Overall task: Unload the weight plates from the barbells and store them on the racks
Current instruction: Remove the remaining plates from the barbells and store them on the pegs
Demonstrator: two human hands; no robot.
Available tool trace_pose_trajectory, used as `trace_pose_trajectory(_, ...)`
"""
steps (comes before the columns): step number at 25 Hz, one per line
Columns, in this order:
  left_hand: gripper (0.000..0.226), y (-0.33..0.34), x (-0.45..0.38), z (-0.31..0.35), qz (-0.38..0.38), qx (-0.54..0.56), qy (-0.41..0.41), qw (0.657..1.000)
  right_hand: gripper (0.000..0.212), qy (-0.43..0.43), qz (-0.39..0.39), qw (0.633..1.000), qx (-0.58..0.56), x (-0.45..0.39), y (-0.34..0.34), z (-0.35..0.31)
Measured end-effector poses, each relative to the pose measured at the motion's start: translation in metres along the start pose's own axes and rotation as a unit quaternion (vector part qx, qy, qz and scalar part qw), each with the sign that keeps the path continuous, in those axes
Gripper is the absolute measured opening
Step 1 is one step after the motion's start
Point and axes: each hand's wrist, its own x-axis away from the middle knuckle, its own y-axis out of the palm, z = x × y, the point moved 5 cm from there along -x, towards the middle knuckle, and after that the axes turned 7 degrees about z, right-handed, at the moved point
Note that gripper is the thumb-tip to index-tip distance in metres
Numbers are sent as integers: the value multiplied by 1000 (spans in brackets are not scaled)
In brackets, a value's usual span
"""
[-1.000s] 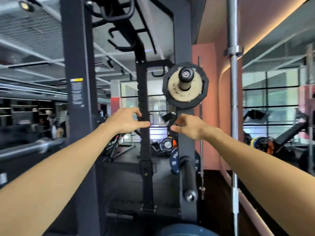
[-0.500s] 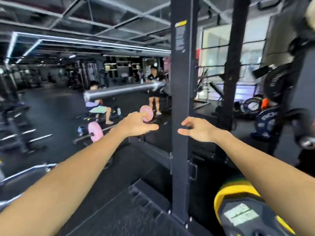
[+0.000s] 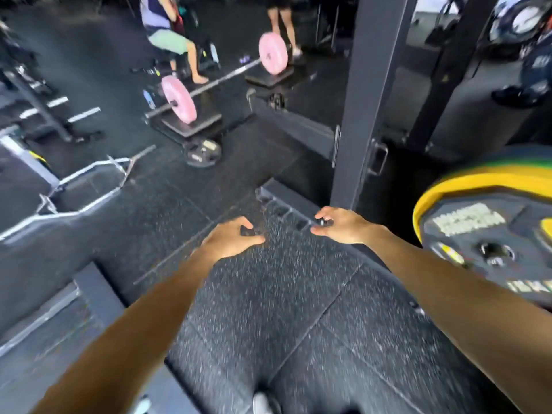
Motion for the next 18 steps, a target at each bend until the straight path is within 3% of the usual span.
trace_pose_trajectory(12,63,215,123,-110,-233,35,-84,968,59,94,-228,969,25,106,243,105)
trace_pose_trajectory(18,43,267,187,-162,-311,18,-147,939,49,101,-334,932,96,157,303,129)
